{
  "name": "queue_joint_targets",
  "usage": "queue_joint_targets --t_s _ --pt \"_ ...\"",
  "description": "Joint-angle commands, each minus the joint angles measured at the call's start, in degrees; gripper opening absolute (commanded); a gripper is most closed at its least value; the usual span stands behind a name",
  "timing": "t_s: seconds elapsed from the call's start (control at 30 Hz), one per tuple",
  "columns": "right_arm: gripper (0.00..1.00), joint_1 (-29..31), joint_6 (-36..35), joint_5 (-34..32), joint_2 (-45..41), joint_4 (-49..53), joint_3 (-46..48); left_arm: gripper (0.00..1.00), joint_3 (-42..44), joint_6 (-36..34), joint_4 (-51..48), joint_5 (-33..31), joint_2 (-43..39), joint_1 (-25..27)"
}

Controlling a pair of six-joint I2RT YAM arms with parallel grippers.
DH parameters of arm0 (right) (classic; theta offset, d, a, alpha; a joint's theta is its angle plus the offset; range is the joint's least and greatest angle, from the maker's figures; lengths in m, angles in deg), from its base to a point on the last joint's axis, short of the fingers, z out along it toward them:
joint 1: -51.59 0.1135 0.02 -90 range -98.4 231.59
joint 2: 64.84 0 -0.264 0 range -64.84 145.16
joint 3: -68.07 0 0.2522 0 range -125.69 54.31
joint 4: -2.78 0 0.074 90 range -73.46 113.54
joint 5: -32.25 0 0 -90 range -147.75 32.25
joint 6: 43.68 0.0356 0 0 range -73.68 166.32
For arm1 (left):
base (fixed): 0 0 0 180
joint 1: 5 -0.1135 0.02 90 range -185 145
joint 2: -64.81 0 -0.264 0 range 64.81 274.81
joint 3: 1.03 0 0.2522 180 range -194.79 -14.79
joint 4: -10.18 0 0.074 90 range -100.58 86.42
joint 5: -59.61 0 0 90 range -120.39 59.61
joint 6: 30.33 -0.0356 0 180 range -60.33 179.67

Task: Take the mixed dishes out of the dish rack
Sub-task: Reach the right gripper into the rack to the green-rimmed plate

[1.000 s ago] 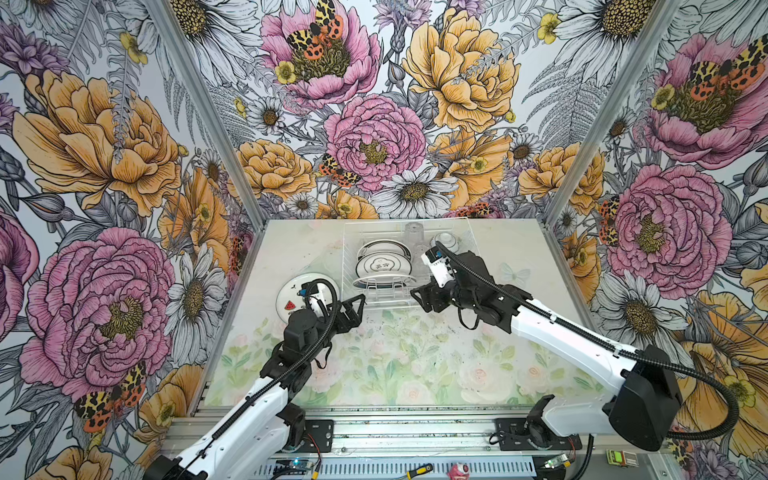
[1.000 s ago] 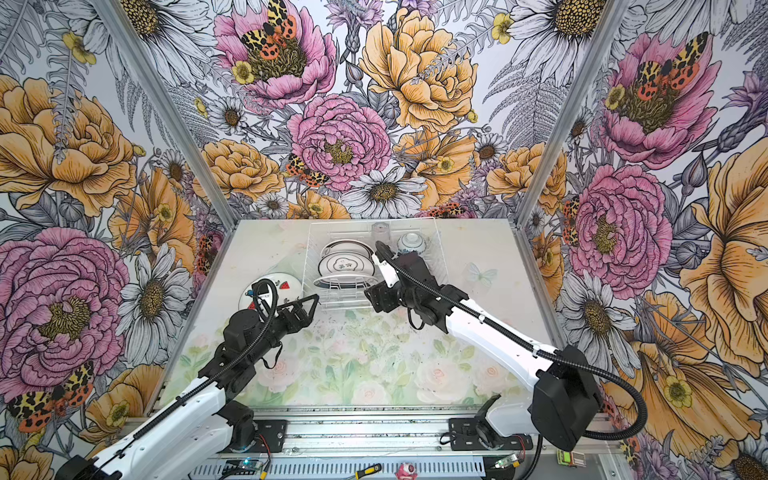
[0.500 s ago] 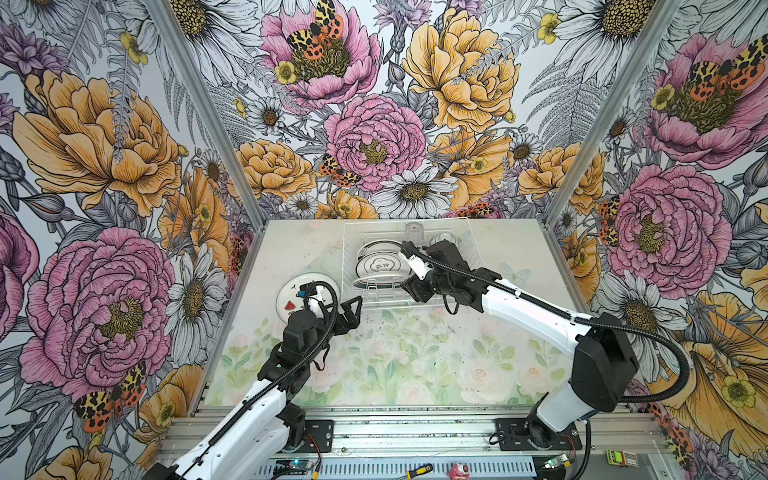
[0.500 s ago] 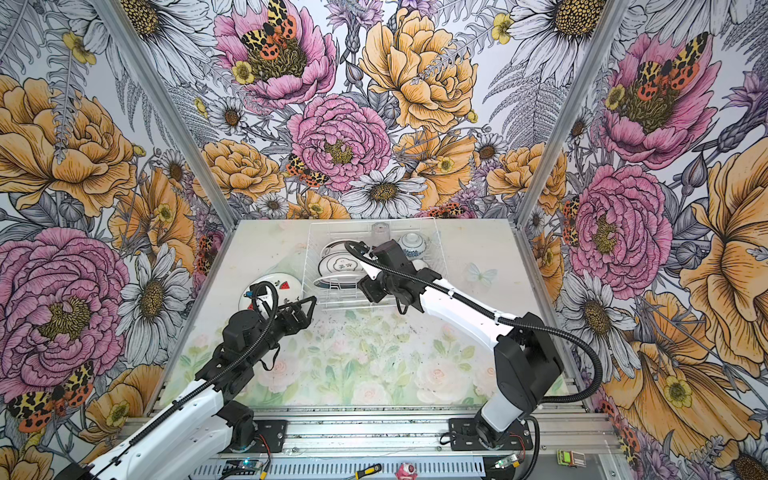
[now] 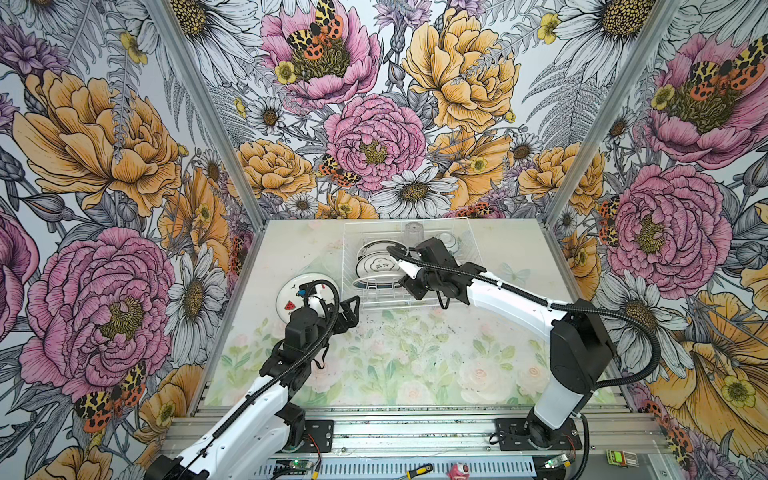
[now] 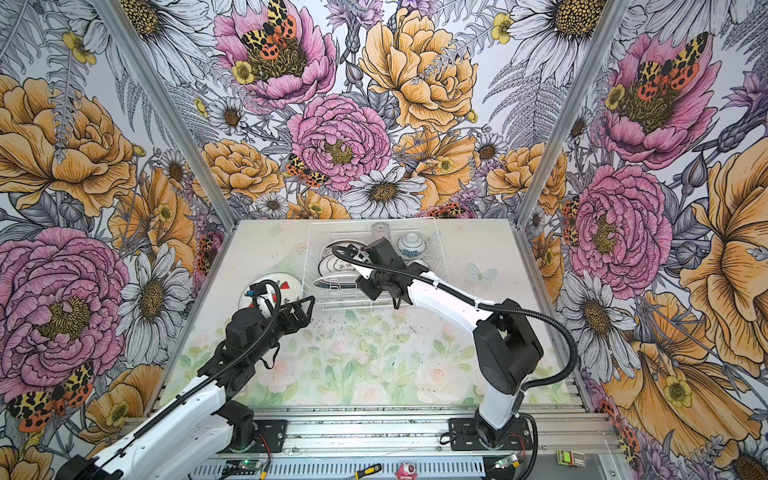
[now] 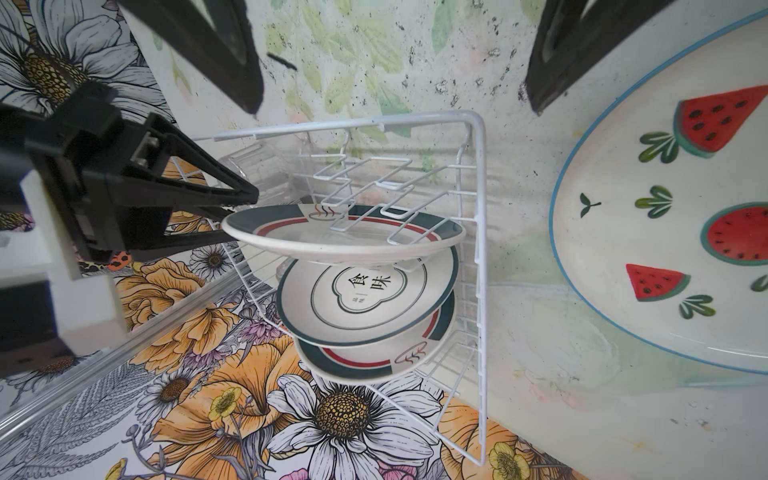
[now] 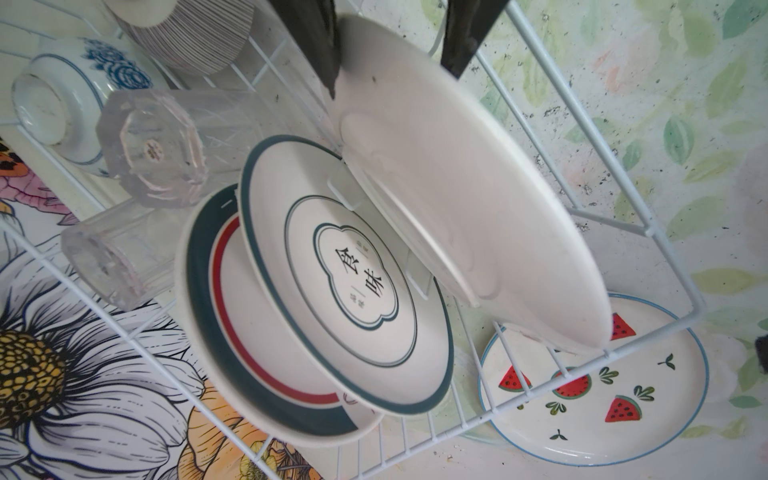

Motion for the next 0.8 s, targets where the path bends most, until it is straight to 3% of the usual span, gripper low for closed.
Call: queue_joint_targets --t_s 0.0,0.77 --pt "0.43 0.68 -2.0 0.08 0.54 0.9 -1.79 0.99 -0.94 -0.72 1.36 -0.57 0.72 -0.47" --pt "0.41 2.58 -9.06 -2.11 4.76 4.07 -5.71 0.99 -0.51 -0.27 3.09 -1.18 2.66 -0.36"
